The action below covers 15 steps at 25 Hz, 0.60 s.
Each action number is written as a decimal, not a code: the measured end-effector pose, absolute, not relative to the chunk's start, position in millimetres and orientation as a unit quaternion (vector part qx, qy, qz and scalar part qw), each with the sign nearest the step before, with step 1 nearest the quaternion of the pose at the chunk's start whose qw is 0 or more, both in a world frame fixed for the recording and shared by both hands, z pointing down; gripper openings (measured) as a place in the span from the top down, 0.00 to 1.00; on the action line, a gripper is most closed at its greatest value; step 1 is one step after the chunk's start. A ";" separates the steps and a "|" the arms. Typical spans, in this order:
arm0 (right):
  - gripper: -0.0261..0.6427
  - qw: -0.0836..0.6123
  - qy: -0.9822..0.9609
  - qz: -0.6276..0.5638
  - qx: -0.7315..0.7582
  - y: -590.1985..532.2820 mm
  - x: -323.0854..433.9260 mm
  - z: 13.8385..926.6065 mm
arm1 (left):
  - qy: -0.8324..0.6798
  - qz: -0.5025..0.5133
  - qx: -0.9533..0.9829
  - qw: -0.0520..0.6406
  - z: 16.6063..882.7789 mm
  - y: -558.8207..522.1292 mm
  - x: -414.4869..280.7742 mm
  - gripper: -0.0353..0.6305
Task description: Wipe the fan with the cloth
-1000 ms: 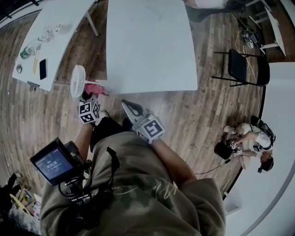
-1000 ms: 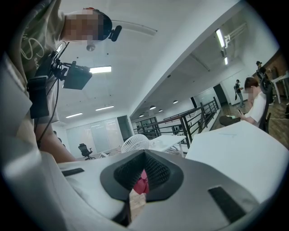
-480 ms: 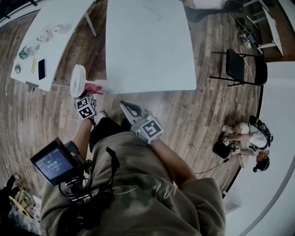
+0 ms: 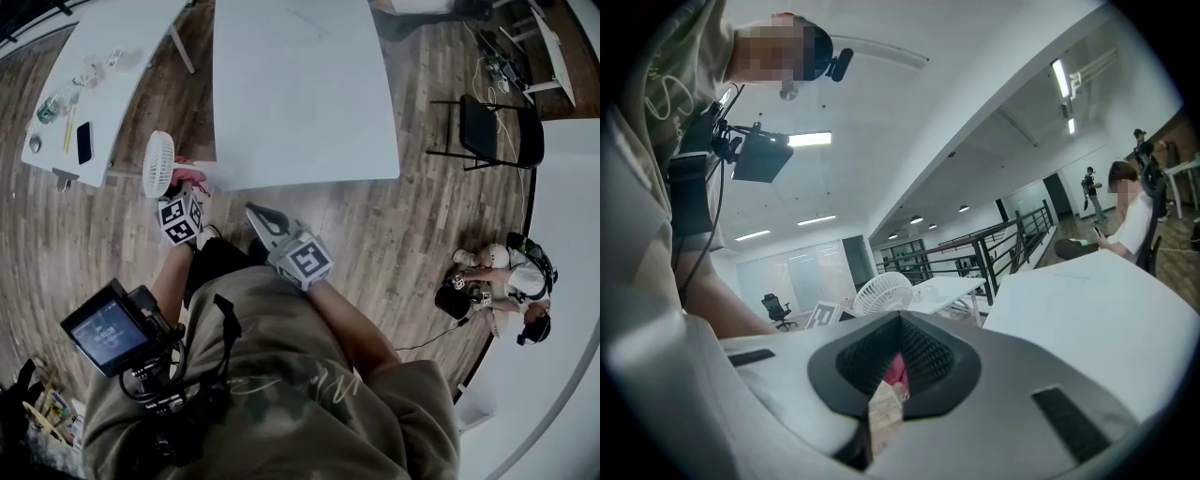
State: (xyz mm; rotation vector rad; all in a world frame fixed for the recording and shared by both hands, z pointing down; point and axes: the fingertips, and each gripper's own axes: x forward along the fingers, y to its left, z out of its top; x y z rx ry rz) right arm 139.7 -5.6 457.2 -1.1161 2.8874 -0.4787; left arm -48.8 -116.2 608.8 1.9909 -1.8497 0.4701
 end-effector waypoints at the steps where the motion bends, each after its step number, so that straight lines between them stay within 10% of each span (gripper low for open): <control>1: 0.96 0.004 0.920 -0.158 -0.359 -6.9 141.3 459.7 | -0.657 0.169 0.710 0.187 609.1 -116.5 -47.6 0.80; 15: 0.96 -0.004 0.915 -0.171 -0.366 -6.5 145.4 469.2 | -0.642 0.191 0.729 0.145 611.1 -116.3 -45.1 0.81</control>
